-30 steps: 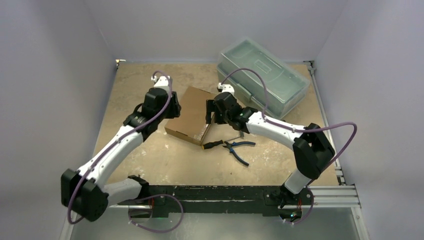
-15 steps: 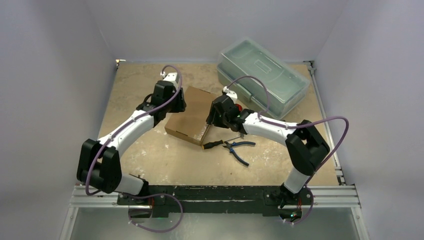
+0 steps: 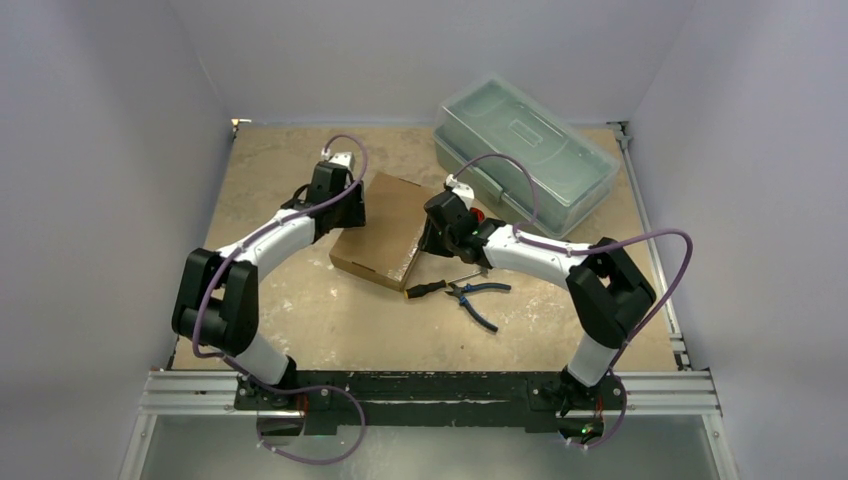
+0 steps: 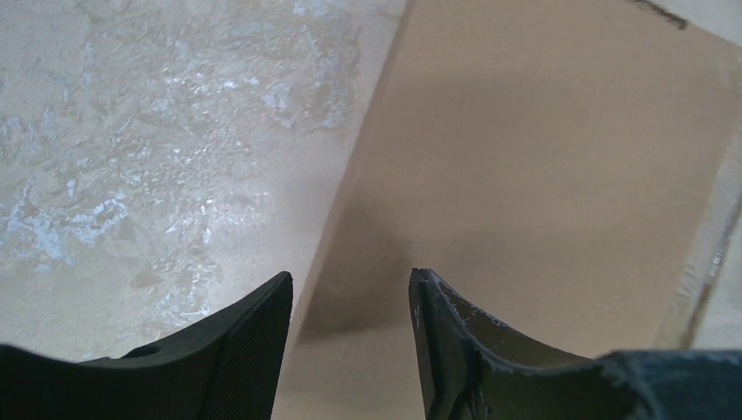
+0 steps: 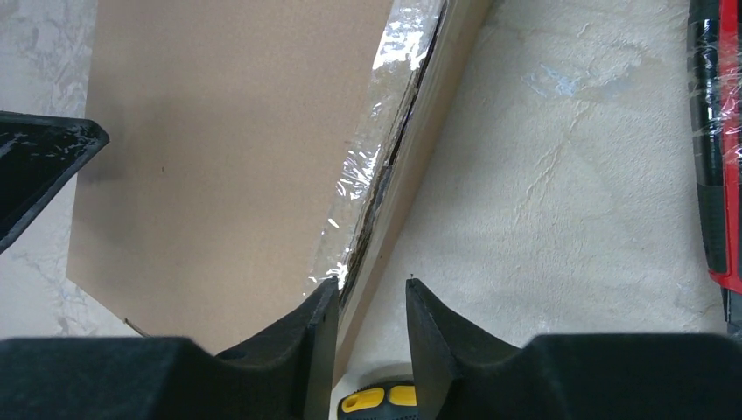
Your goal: Unpack the express box
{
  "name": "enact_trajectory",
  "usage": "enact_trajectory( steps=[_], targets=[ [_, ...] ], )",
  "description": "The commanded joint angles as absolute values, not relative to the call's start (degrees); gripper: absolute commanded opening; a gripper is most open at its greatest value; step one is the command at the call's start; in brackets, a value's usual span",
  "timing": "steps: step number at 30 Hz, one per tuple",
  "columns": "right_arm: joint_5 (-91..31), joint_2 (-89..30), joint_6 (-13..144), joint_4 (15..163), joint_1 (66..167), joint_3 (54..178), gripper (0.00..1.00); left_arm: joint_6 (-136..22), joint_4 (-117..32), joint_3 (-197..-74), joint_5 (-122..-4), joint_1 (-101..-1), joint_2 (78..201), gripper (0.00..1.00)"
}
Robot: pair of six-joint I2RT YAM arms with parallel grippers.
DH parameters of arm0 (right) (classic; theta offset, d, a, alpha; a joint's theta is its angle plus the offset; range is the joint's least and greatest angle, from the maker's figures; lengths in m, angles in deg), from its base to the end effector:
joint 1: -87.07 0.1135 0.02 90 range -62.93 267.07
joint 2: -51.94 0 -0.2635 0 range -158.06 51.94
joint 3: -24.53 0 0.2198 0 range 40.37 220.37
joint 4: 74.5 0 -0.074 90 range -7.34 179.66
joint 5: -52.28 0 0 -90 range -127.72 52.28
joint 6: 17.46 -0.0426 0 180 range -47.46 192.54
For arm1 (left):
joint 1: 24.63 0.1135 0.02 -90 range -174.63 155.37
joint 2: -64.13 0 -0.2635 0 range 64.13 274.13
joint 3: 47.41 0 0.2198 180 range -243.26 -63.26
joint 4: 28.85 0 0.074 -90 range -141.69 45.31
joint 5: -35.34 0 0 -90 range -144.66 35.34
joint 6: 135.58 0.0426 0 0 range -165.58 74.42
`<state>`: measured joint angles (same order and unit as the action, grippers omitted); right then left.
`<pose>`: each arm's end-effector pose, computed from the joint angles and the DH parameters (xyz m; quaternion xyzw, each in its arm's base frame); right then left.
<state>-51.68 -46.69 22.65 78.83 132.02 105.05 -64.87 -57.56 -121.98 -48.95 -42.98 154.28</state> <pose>0.2552 0.2402 0.2244 0.0862 0.9134 0.2051 0.3408 0.3010 -0.0954 0.2367 -0.0269 0.9202 -0.0817 0.3820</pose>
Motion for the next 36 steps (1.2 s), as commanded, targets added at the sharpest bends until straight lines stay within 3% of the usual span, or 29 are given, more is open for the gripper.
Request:
enact_trajectory(
  steps=[1, 10, 18, 36],
  targets=[
    [-53.2, -45.8, 23.0, 79.4, 131.9, 104.9, 0.35, -64.8, -54.9, -122.1, -50.2, -41.1, 155.6, 0.51],
    [-54.4, -45.8, 23.6, 79.4, 131.9, 105.4, 0.36, -65.4, -55.0, -120.7, -49.1, -40.6, 155.2, 0.51],
    [-53.1, -48.2, 23.6, 79.4, 131.9, 107.3, 0.43, -65.9, -54.8, -120.4, -49.5, -40.5, 155.3, 0.50],
    [-54.9, -44.0, 21.0, 81.1, 131.8, 98.8, 0.31, -67.3, -57.0, -121.1, -45.6, -39.8, 157.5, 0.50]
  ],
)
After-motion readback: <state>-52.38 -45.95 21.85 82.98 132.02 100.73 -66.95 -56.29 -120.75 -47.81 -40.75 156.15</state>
